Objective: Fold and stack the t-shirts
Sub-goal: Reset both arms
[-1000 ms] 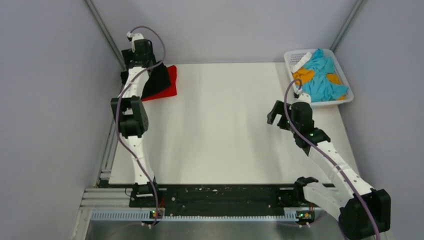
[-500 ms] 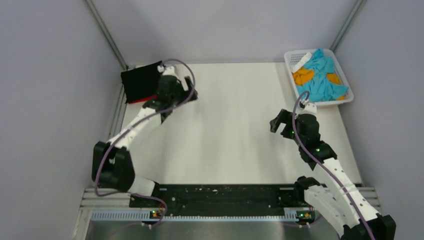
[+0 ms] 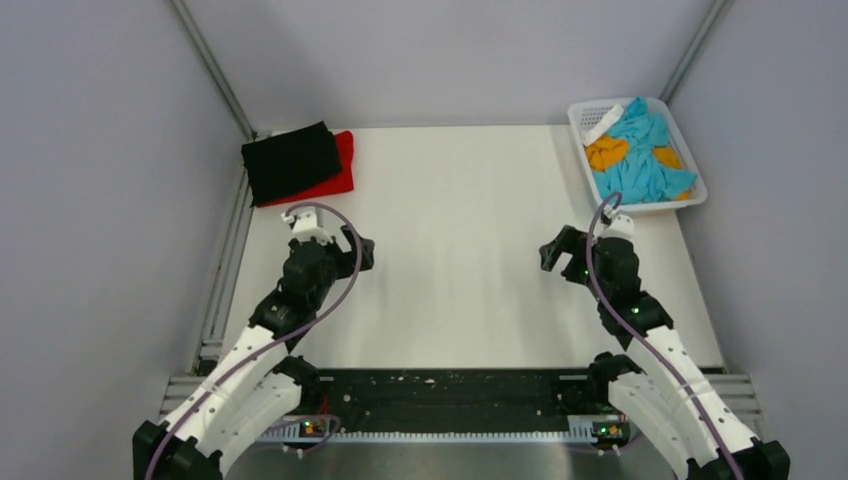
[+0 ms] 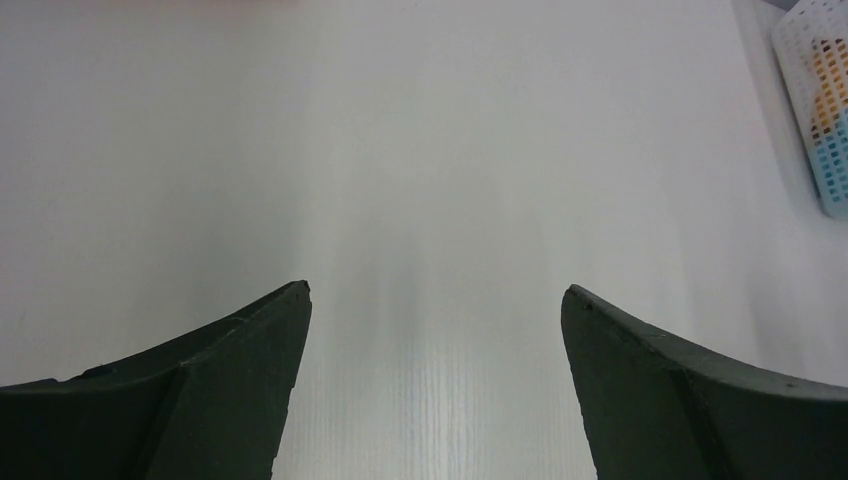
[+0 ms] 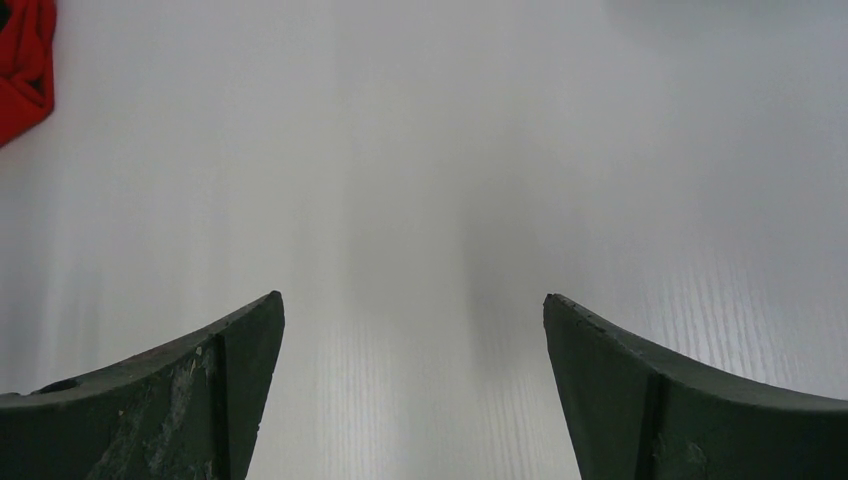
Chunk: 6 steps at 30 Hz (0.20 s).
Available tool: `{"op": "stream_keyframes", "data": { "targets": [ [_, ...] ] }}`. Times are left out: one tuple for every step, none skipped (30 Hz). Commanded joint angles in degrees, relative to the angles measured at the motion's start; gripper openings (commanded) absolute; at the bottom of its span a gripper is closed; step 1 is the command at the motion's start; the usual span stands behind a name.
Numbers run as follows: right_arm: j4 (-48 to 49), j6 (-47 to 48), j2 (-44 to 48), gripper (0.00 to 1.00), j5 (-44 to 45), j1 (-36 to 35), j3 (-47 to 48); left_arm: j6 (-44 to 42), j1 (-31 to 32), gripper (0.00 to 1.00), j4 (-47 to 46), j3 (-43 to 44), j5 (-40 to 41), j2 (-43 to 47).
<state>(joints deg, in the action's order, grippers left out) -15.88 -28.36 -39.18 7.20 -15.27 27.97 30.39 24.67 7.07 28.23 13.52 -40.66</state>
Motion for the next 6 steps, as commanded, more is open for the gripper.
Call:
{"op": "stream_keyframes", "data": {
  "targets": [
    [3.4,-0.6,2.2,0.99,-0.6,0.2,-1.2,0.9,0.0,0.99,-0.1,3.1,1.8,-2.4],
    [3.5,-0.6,2.3,0.99,-0.7,0.2,-1.3,1.2,0.0,0.99,0.9,3.7,2.2,-3.2],
    [3.2,-0.5,2.3,0.99,-0.6,0.2,-1.1,1.3,0.0,0.99,1.6,4.2,2.5,-3.8],
    [2.7,-0.5,2.2,0.99,-0.1,0.2,-0.7,1.3,0.0,0.99,2.0,4.6,2.7,-4.3],
    [2.4,-0.5,2.3,0.99,0.5,0.2,-0.5,1.2,0.0,0.99,2.1,4.7,2.7,-4.7],
    [2.3,-0.5,2.5,0.99,0.8,0.2,-0.4,1.2,0.0,0.99,2.0,4.8,2.8,-5.0]
  ]
}}
